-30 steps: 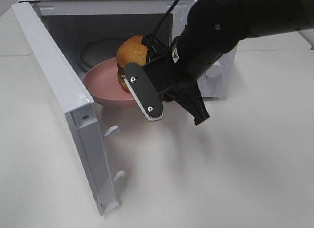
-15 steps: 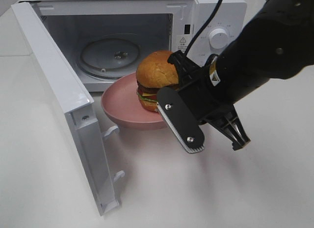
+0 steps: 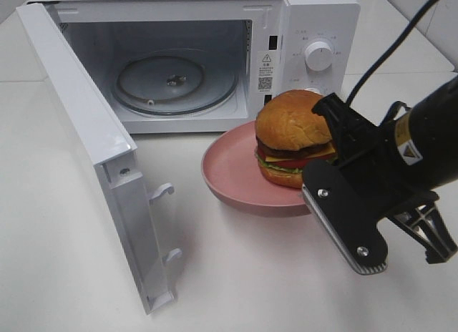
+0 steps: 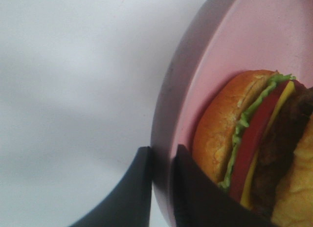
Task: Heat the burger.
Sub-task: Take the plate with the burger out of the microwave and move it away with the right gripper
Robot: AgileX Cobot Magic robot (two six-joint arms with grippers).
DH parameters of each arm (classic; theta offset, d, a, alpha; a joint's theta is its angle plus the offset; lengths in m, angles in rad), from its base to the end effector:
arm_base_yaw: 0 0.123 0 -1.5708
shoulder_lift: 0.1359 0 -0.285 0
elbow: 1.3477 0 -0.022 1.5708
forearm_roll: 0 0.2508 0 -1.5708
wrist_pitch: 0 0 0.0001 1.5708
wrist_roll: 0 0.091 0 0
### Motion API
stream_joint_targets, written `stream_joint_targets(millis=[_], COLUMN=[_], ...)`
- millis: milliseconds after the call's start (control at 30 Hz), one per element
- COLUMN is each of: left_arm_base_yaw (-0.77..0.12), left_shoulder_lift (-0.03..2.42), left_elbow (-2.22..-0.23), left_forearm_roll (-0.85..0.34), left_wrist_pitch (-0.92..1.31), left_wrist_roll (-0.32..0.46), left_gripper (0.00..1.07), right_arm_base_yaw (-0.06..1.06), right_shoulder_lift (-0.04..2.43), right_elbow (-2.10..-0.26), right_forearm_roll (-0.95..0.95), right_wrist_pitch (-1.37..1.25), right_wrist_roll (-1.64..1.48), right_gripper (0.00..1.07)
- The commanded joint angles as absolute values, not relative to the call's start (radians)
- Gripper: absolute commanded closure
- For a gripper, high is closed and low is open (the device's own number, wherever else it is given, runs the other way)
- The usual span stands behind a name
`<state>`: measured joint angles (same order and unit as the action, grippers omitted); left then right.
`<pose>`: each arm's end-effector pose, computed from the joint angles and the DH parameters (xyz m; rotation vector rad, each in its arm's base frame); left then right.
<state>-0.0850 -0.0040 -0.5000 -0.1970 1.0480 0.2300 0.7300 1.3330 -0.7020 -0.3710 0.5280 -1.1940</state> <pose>-0.0071 -0.0149 0.2796 0.3240 1.9888 -0.1429 0.1915 0.1490 0.2183 -2.3859 1.2169 -0.5062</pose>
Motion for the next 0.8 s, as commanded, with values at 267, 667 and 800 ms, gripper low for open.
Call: stream_joint_targets(millis=[267, 667, 800], left_arm_base_yaw=[-0.082, -0.082, -0.082], left_shoulder_lift=[-0.009, -0.009, -0.009], left_elbow=[-0.495, -0.495, -0.495], left_forearm_roll=[-0.204, -0.204, -0.204], left_wrist_pitch=[1.035, 1.035, 1.035], left_wrist_roll=[0.226, 0.226, 0.226], left_gripper=[1.06, 1.06, 1.06], right_arm_base_yaw=[0.732, 0.73, 0.73], right_shoulder_lift=[1.163, 1.144, 1.144], right_elbow=[-0.621, -0.567, -0.5], right_forearm_roll=[-0.41, -0.513, -0.569], right_wrist_pitch=[0.6, 0.74, 0.728], right_wrist_roll=[-1.042, -0.784, -0.663], right_gripper=[1.07, 1.07, 1.07])
